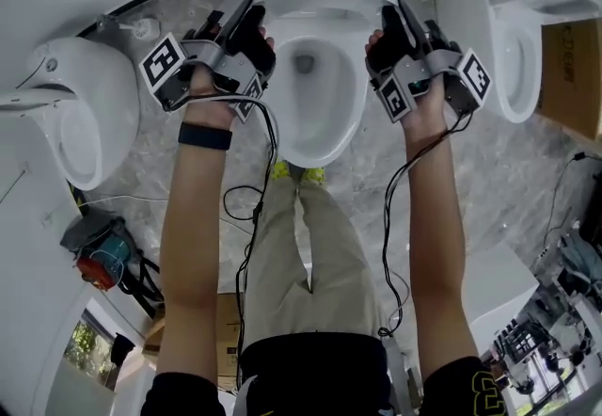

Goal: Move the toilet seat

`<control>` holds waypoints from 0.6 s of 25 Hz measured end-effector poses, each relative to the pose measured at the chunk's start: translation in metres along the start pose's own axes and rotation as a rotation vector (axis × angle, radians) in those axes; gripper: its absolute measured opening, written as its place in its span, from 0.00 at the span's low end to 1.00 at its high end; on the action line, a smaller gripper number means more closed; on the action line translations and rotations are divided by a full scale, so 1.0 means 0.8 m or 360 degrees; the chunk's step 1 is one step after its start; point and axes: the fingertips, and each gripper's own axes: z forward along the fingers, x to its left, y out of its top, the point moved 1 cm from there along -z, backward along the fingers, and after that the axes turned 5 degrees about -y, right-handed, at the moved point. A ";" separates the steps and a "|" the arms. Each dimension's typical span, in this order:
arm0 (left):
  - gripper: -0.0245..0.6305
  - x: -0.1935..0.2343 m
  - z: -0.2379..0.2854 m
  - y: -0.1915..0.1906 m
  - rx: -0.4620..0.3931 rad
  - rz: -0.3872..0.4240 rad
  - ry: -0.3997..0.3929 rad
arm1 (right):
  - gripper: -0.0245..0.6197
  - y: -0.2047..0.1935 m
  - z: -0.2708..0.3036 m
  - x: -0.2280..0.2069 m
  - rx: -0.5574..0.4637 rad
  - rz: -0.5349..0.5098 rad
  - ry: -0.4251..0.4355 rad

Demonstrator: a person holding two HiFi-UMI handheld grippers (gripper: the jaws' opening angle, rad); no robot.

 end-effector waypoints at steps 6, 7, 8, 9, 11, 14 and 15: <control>0.37 -0.003 0.022 0.015 -0.0017 -0.0015 0.0009 | 0.34 0.012 0.023 0.009 -0.0013 -0.0039 0.0011; 0.37 -0.004 0.026 0.018 -0.0018 -0.0020 0.0014 | 0.34 0.014 0.028 0.011 -0.0020 -0.0048 0.0013; 0.37 -0.005 0.030 0.022 -0.0019 -0.0025 0.0019 | 0.34 0.015 0.033 0.012 -0.0019 -0.0053 0.0015; 0.37 -0.007 0.033 0.025 -0.0023 -0.0028 0.0022 | 0.34 0.017 0.038 0.014 -0.0018 -0.0054 0.0017; 0.37 -0.010 0.042 0.033 -0.0043 -0.0024 0.0022 | 0.34 0.020 0.050 0.018 -0.0028 -0.0054 0.0014; 0.37 -0.014 0.061 0.045 -0.0063 -0.0020 0.0034 | 0.34 0.030 0.070 0.027 -0.0033 -0.0065 0.0000; 0.37 -0.014 0.067 0.048 -0.0061 -0.0026 0.0041 | 0.34 0.033 0.076 0.030 -0.0038 -0.0075 -0.0002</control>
